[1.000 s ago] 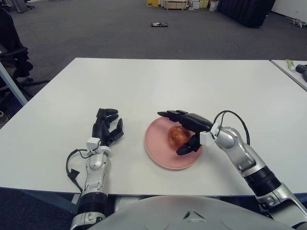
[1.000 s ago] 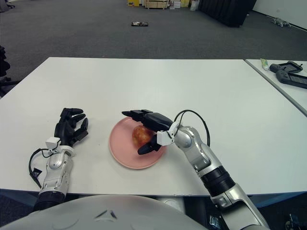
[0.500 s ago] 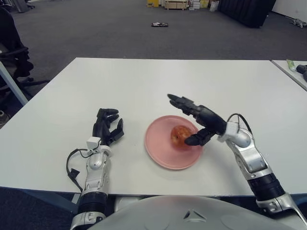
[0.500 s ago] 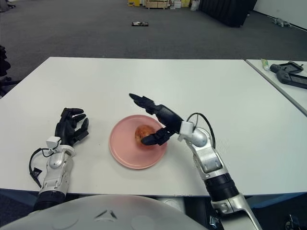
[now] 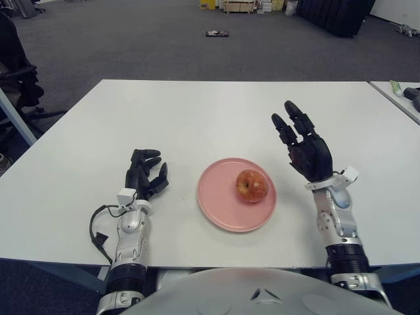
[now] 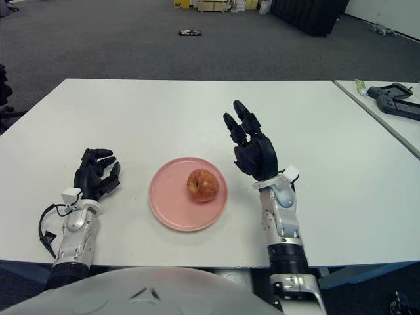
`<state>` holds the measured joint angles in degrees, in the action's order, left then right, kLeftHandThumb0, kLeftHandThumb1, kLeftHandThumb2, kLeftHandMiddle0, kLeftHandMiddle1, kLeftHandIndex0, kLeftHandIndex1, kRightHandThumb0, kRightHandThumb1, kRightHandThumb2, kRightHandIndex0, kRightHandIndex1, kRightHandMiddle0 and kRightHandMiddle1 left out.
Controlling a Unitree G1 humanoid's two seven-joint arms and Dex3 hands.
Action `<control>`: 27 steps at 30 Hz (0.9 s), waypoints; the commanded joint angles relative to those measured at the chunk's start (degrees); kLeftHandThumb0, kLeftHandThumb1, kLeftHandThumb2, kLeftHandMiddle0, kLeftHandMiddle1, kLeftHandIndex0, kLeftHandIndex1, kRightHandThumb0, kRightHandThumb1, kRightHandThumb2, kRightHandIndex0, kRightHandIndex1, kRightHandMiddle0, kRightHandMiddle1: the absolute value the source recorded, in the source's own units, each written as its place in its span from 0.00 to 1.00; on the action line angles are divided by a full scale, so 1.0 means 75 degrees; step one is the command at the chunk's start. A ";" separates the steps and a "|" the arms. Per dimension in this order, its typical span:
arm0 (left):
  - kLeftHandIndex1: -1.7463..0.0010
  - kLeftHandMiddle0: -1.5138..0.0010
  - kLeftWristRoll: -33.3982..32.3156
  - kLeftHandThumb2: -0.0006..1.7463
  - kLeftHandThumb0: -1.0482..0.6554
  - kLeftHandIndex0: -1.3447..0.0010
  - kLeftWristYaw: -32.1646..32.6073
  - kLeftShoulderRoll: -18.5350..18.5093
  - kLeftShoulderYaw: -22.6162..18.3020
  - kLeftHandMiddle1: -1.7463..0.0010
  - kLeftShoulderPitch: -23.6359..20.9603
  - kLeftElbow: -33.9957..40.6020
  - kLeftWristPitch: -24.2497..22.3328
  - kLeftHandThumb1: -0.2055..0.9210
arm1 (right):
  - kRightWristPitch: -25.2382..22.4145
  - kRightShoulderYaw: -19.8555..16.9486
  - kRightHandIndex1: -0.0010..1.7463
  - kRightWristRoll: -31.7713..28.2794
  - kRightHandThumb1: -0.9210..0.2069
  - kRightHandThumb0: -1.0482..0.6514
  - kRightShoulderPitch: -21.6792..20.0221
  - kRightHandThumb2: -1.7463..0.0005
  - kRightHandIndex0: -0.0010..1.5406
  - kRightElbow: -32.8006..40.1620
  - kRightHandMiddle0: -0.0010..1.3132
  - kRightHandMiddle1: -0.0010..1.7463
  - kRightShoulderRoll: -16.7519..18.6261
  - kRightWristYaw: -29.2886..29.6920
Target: Put the apple into the plate.
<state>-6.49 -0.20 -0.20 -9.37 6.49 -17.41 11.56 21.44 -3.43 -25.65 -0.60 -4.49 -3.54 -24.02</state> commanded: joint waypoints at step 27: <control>0.00 0.68 0.0121 0.43 0.61 0.81 0.0149 0.0012 0.0055 0.20 0.0232 -0.0116 -0.0415 0.80 | -0.0934 -0.0824 1.00 0.2512 0.30 0.38 0.0160 0.44 0.43 -0.0559 0.31 1.00 0.1319 0.4425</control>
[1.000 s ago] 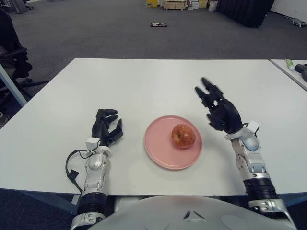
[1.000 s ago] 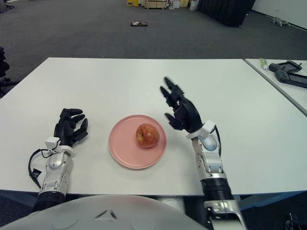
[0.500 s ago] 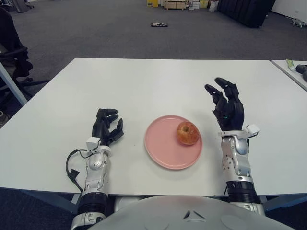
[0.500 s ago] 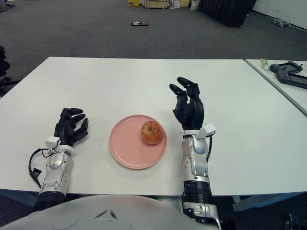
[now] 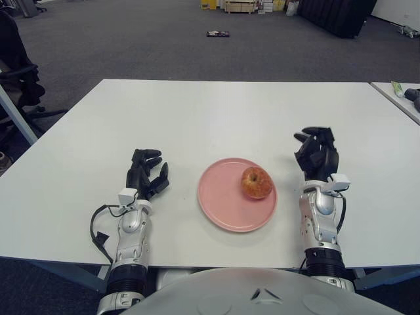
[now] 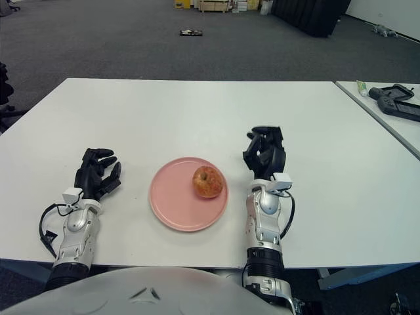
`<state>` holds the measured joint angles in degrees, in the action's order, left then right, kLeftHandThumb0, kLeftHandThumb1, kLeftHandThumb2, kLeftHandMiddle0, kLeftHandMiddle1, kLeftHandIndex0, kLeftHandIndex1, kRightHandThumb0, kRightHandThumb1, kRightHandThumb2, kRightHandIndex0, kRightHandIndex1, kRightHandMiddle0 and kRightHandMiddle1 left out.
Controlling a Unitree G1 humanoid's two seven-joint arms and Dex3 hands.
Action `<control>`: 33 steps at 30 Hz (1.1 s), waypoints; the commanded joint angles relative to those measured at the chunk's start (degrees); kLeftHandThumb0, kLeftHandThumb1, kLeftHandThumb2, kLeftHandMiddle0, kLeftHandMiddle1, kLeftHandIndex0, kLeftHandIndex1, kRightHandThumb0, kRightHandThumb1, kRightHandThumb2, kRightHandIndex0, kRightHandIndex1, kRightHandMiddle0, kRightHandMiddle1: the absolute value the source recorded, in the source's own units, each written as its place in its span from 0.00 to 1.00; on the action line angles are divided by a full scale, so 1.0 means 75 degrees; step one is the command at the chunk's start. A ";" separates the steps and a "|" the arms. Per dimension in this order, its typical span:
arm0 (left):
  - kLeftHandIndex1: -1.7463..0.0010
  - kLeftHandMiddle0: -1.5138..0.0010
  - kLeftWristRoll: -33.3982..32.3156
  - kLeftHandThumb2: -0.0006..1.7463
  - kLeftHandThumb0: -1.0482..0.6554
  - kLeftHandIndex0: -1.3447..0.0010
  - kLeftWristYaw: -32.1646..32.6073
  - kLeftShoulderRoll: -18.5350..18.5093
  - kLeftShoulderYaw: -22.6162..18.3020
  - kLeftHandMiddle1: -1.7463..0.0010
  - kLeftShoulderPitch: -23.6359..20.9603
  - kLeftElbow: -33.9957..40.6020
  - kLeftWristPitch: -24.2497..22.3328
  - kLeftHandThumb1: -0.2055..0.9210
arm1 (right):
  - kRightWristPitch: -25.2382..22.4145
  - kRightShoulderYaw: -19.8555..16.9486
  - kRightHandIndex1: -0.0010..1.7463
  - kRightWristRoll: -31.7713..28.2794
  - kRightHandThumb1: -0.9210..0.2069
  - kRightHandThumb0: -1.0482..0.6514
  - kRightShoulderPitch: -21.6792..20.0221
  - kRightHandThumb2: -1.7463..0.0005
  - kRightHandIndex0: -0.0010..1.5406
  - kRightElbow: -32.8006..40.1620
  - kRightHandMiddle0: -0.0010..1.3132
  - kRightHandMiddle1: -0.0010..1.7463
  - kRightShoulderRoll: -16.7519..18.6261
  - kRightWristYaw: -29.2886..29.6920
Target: Put the apple into the plate.
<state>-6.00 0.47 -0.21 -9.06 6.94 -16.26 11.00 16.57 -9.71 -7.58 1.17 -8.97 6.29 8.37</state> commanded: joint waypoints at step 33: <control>0.00 0.69 -0.0027 0.43 0.61 0.81 -0.0045 -0.0043 -0.0006 0.19 0.0153 -0.0294 -0.0304 0.80 | -0.2002 0.0171 1.00 0.0066 0.36 0.37 0.0281 0.38 0.65 -0.0146 0.35 1.00 0.0259 0.0639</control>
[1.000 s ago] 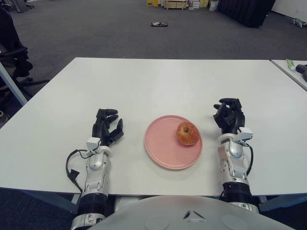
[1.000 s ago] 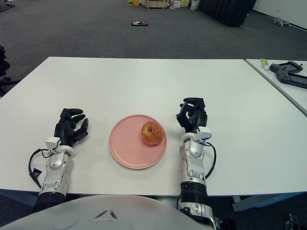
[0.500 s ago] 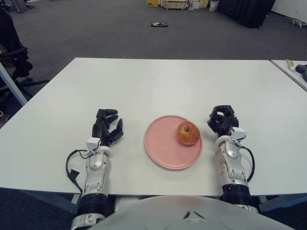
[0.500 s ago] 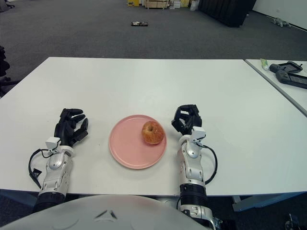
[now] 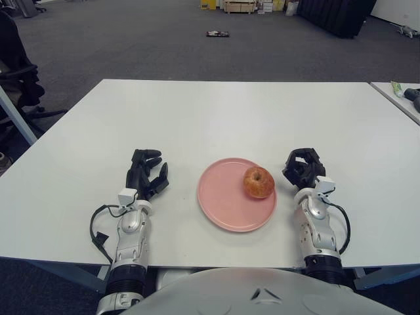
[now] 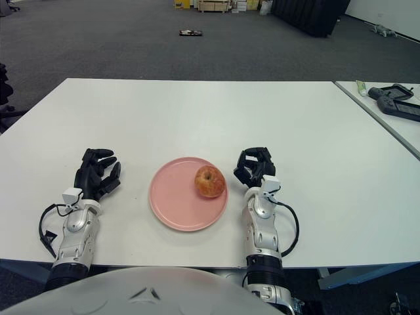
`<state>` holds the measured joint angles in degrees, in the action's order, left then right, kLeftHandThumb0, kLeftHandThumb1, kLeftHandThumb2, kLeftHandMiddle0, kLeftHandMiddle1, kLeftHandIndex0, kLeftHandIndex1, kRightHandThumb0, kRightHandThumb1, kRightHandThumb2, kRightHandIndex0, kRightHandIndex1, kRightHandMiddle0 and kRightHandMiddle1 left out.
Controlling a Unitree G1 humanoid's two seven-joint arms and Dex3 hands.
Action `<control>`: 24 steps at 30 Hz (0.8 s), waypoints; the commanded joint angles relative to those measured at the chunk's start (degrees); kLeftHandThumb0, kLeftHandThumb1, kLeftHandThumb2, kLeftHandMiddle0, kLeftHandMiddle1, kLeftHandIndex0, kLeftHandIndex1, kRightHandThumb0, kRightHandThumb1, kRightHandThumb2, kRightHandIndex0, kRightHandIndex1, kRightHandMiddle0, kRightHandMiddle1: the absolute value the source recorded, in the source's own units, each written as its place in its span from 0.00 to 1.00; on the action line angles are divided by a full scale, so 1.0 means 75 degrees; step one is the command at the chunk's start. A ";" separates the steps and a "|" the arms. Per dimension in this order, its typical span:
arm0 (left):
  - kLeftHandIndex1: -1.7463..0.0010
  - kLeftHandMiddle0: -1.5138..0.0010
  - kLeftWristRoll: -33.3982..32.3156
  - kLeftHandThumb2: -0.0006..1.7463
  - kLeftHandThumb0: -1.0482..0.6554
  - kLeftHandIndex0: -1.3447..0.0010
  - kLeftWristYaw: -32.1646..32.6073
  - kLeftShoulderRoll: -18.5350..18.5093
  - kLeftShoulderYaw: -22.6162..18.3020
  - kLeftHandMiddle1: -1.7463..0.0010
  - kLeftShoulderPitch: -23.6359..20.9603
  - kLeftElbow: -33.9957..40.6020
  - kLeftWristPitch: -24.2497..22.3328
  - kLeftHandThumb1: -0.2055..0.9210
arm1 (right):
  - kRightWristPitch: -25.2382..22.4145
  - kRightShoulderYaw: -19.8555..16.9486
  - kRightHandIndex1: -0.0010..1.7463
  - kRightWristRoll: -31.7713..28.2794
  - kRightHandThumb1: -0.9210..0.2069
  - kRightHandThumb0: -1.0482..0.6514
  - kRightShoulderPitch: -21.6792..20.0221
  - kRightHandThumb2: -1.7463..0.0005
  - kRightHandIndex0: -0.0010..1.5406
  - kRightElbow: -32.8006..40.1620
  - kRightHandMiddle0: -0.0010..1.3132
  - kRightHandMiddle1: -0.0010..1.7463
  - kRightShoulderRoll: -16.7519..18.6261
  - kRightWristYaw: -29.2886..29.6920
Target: Put the apple into the plate.
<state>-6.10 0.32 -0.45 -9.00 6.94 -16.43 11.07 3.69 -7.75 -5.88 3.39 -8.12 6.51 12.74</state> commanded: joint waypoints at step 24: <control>0.00 0.68 0.0051 0.42 0.61 0.81 -0.0022 -0.0075 -0.0008 0.21 0.0141 -0.0314 -0.0247 0.80 | -0.0271 -0.0195 1.00 -0.0352 0.35 0.37 -0.0065 0.39 0.63 -0.0531 0.34 1.00 0.0259 -0.0067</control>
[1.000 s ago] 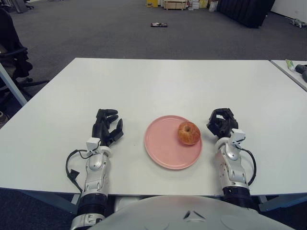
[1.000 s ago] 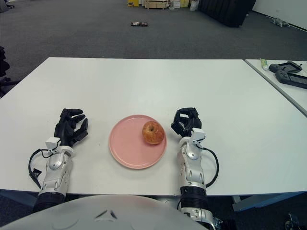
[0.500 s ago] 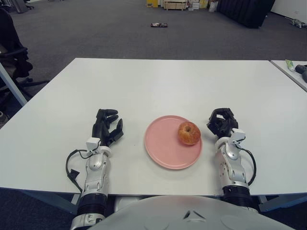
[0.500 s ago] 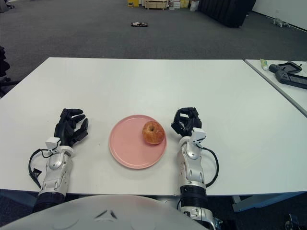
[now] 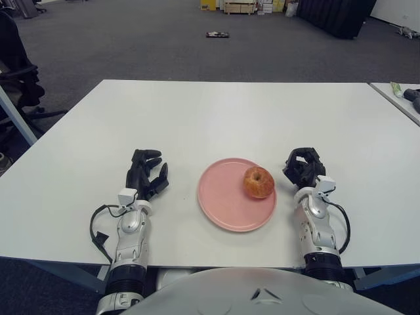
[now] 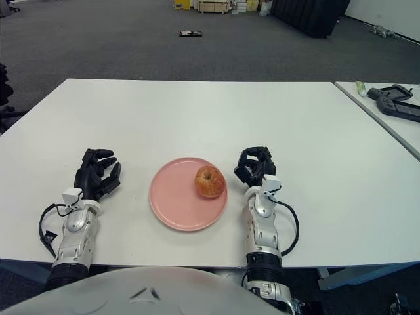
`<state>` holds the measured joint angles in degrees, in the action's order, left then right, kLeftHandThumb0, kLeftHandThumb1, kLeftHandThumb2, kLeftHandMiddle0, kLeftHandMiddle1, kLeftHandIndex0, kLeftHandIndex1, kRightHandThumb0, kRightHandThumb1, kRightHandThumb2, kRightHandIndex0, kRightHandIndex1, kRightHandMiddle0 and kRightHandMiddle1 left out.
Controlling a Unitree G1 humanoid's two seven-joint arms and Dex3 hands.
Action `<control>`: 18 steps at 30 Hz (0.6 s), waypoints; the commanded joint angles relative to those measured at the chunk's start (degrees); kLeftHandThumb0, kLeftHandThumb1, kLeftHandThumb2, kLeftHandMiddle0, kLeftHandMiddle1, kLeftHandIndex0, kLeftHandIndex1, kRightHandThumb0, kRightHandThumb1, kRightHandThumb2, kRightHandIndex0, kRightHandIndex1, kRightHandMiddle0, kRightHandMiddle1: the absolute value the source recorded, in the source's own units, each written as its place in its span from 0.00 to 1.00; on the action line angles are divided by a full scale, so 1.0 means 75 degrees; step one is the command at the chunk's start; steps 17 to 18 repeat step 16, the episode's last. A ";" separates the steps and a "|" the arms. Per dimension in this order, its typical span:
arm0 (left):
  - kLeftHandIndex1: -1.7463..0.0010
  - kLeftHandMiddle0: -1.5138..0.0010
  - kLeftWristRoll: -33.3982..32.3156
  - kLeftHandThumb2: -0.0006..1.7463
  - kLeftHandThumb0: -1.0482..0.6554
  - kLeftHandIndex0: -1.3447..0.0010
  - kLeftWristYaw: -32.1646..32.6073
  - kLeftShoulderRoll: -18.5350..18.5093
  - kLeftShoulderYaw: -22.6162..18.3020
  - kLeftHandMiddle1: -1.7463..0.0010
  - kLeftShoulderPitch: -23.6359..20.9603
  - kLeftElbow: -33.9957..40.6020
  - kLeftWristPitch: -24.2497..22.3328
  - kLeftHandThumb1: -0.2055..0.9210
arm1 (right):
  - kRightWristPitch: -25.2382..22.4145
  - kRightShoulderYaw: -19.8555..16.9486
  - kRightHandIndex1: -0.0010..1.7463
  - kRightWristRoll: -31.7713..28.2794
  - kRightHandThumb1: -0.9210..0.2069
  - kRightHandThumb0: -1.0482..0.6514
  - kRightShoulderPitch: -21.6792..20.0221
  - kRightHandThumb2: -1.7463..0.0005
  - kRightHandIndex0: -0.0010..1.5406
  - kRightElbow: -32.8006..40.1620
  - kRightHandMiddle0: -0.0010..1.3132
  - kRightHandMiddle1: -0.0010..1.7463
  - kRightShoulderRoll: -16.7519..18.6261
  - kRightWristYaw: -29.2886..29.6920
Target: Put the apple into the plate.
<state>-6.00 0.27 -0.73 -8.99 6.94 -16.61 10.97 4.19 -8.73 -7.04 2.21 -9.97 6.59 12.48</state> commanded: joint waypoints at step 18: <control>0.00 0.69 -0.0059 0.45 0.61 0.81 -0.0082 -0.0070 -0.0063 0.18 0.0123 -0.0291 -0.0285 0.78 | -0.0211 -0.0040 1.00 -0.0291 0.36 0.37 0.0116 0.39 0.64 -0.0326 0.35 1.00 0.0245 -0.0190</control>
